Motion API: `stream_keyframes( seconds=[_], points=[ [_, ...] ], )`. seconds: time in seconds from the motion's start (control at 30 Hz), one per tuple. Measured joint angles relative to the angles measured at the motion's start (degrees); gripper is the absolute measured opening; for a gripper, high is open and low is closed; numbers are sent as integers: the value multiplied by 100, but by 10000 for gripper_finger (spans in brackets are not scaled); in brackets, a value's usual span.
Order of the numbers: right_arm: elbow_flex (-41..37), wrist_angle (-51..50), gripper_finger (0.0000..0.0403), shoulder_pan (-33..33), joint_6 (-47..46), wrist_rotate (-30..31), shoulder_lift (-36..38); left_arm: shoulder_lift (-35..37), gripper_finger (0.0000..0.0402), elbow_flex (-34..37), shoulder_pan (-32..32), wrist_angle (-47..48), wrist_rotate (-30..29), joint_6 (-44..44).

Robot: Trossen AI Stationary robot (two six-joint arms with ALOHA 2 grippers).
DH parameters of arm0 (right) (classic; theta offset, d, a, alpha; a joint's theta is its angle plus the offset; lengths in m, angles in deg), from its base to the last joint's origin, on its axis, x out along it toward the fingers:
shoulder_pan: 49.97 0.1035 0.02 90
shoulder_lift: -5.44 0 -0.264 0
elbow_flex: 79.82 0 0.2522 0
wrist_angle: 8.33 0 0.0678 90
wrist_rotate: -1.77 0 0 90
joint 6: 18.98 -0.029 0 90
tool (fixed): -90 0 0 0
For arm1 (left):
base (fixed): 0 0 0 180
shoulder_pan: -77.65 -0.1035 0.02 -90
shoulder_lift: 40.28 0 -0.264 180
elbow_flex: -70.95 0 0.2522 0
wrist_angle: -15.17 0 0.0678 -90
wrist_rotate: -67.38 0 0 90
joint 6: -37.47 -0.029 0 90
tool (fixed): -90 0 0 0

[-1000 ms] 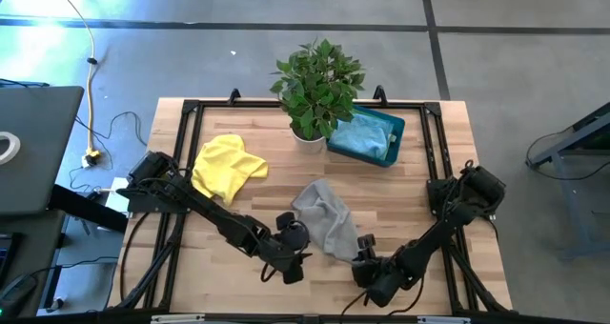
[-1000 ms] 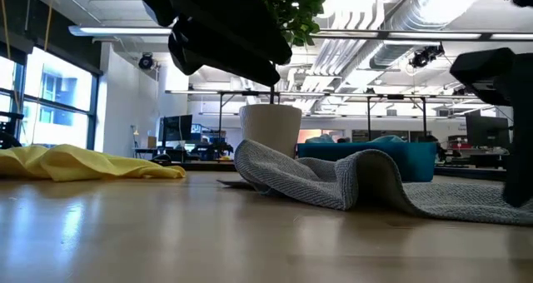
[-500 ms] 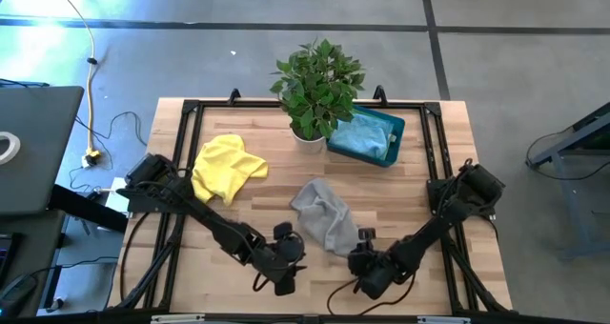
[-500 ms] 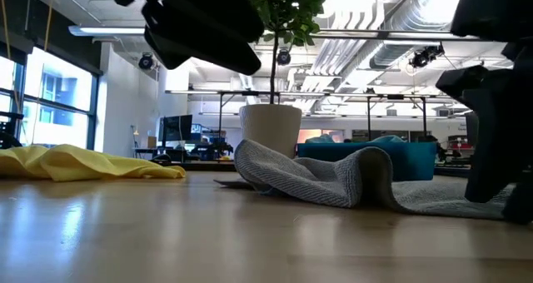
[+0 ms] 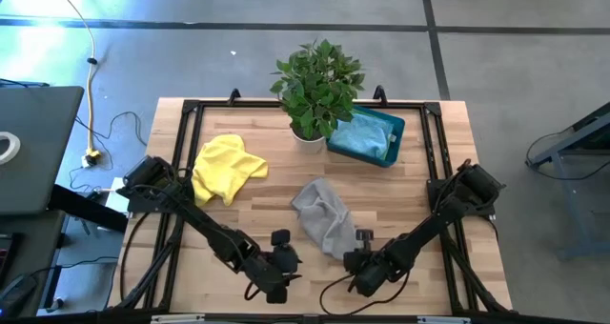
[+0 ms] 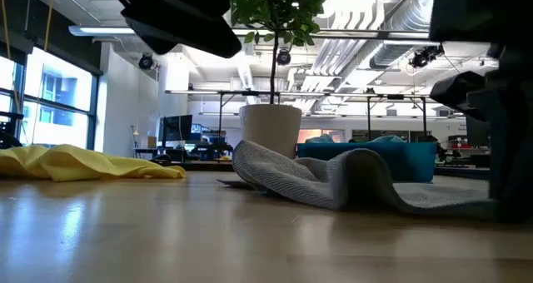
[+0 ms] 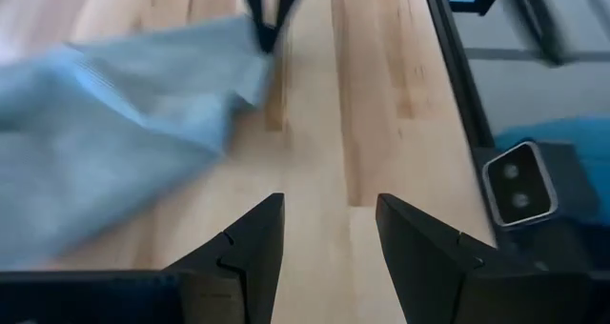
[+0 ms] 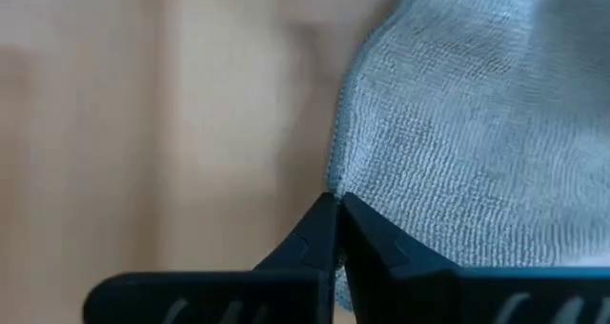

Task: Fold microfiber towels
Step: Fold the gray towel

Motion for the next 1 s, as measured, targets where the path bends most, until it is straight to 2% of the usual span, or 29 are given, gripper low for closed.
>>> stream_keyframes(
  seconds=[0.2, 0.4, 0.57, 0.77, 1.0],
  points=[
    [786, -350, 1, -26, 9, -217, 7, 0, 158, 0, 81, -13, -606, -902],
    [1625, -834, 1, -147, 9, -147, 7, -1, 158, 0, 86, -18, -731, -1442],
    [2292, -1402, 0, -342, 18, -48, 26, -1, 158, 0, 79, -24, -799, -1508],
    [2688, -1688, 0, -643, 19, -20, 32, -1, 158, 2, 79, -250, -850, -1477],
    [2878, -1734, 0, -861, 200, -53, 34, -1, 158, 2, 48, -463, -1771, -1424]
  ],
)
